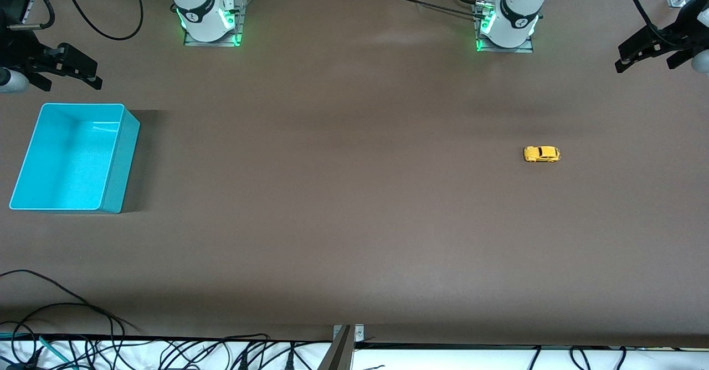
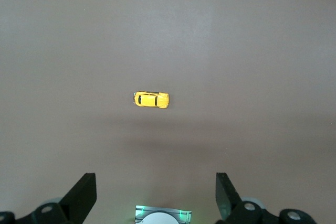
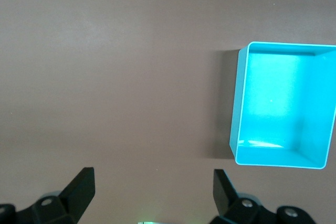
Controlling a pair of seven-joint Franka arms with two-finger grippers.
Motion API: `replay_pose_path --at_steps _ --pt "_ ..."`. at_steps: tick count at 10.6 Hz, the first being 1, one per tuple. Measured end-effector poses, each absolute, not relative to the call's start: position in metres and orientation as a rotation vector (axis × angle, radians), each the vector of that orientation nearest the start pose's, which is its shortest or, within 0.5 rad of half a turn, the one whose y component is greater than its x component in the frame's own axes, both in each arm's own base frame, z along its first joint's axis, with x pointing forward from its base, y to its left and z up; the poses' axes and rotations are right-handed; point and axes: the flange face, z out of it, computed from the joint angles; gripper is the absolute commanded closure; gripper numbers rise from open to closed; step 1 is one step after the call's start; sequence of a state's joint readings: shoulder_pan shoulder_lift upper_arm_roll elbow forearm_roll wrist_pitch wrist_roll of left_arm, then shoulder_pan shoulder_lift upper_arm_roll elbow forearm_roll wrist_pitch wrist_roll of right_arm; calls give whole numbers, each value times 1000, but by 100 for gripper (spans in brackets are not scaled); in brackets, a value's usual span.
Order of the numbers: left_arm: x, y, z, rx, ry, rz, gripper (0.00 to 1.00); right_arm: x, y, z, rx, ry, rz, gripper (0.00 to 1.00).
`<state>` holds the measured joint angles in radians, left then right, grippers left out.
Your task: Wind up and store yellow beetle car
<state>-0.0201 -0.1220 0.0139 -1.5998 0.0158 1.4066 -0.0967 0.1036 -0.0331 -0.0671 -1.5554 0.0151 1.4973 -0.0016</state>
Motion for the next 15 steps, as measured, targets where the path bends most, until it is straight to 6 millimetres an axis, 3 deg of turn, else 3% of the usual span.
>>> replay_pose_path --at_steps 10,15 --pt "498 0 661 -3118 -147 117 0 536 21 643 -3124 -62 43 0" --pt "498 1 661 -3118 -148 120 0 534 37 643 -3124 -109 51 0"
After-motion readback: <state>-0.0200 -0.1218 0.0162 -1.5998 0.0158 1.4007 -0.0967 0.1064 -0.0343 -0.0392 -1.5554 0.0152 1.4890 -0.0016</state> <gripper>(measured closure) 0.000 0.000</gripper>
